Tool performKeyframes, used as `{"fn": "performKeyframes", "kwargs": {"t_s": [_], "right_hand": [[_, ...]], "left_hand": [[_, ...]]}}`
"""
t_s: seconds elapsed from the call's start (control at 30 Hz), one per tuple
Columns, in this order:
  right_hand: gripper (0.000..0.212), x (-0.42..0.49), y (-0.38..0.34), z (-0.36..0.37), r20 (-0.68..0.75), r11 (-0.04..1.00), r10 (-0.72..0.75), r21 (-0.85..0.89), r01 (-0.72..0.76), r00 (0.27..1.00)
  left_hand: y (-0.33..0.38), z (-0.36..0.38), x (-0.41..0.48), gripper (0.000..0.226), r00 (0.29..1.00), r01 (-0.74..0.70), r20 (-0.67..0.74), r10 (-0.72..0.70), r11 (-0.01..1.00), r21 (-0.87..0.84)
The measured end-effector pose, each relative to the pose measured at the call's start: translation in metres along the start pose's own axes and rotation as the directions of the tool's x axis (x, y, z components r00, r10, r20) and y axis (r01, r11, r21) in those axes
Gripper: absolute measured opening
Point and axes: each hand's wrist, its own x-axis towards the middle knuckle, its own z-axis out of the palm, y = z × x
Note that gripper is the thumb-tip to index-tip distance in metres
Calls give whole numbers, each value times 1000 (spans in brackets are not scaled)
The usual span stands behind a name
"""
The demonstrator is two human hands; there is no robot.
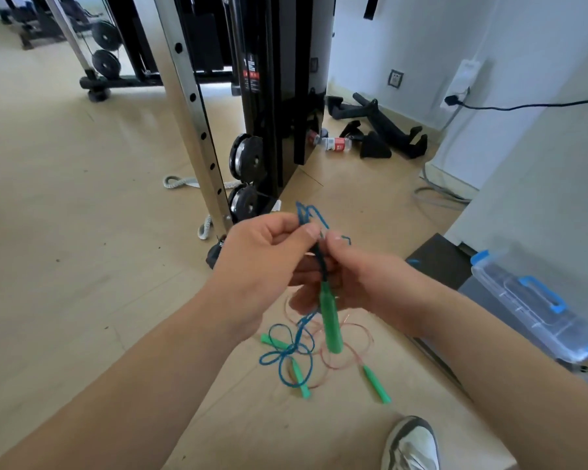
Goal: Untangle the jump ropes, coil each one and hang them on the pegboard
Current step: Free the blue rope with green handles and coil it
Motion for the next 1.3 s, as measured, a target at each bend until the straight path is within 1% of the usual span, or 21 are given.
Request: {"fn": "performKeyframes", "kwargs": {"t_s": [0.1, 0.13, 0.2, 0.23, 0.3, 0.33, 0.37, 0.43, 0.5, 0.6, 0.7, 0.77, 0.87, 0.9, 0.97, 1.03, 1.1, 1.13, 1.17, 1.23, 1.3], "right_hand": [[73, 0, 7, -2, 137, 996, 62, -73, -52, 989], [68, 0, 9, -4, 149, 991, 87, -116, -70, 985], [45, -1, 9, -5, 144, 960, 114, -270, -72, 983], [37, 1, 10, -4, 138, 912, 136, -403, -70, 981], [32, 5, 17, 1, 86, 736, 199, -671, -91, 976], [34, 8, 21, 1, 54, 645, 230, -756, -111, 972], [35, 11, 25, 1, 30, 595, 248, -793, -128, 968], [34, 16, 28, 0, -12, 606, 255, -777, -170, 967], [34, 21, 24, 1, -75, 691, 185, -700, -184, 980], [37, 23, 10, 8, -102, 840, 126, -518, -161, 987], [30, 23, 0, 17, -56, 859, 124, -493, -136, 991], [21, 25, 1, 15, -95, 878, 103, -458, -136, 990], [15, 24, 3, 8, -156, 954, 108, -261, -146, 982], [14, 22, 3, 6, -149, 976, 112, -170, -137, 982], [24, 16, 2, 0, -63, 992, 121, -17, -123, 991], [34, 12, 2, -7, 20, 989, 126, 75, -127, 992], [25, 11, 7, -15, -39, 977, 145, 162, -137, 989], [22, 12, 11, -19, -109, 976, 158, 168, -139, 981], [23, 13, 18, -25, -189, 985, 156, 98, -139, 970], [24, 16, 32, -35, -318, 956, 116, -223, -193, 941], [27, 17, 45, -45, -421, 774, 110, -532, -343, 900]], "left_hand": [[6, -9, 10, 18, 994, -64, -94, 58, 996, -66], [8, -14, 12, 16, 989, -94, -117, 86, 993, -67], [10, -24, 18, 14, 979, -118, -180, 97, 987, -109], [10, -30, 20, 14, 974, -112, -211, 81, 984, -137], [9, -40, 23, 15, 967, -98, -246, 62, 986, -137], [10, -45, 24, 15, 966, -96, -251, 65, 989, -115], [9, -50, 25, 15, 965, -92, -254, 66, 992, -91], [6, -59, 29, 16, 965, -58, -256, 46, 998, -38], [1, -65, 30, 17, 975, 7, -223, 13, 996, 88], [-8, -65, 27, 16, 995, 97, -61, -81, 926, 364], [-18, -54, 18, 9, 982, 69, 114, -149, 853, 518], [-24, -48, 14, 6, 967, 18, 198, -162, 816, 578], [-26, -45, 15, 12, 953, -5, 244, -177, 800, 600], [-26, -44, 15, 12, 952, -7, 248, -179, 798, 602], [-25, -42, 17, 6, 959, -3, 230, -166, 806, 592], [-23, -39, 22, 9, 975, 62, 153, -159, 863, 502], [-17, -40, 27, 10, 973, 165, 103, -207, 934, 316], [-14, -41, 28, 11, 968, 195, 111, -225, 952, 234], [-13, -44, 29, 15, 966, 202, 124, -228, 961, 189], [-13, -46, 28, 27, 975, 168, 109, -194, 964, 206], [-13, -45, 25, 31, 992, 105, 30, -119, 952, 287]]}}
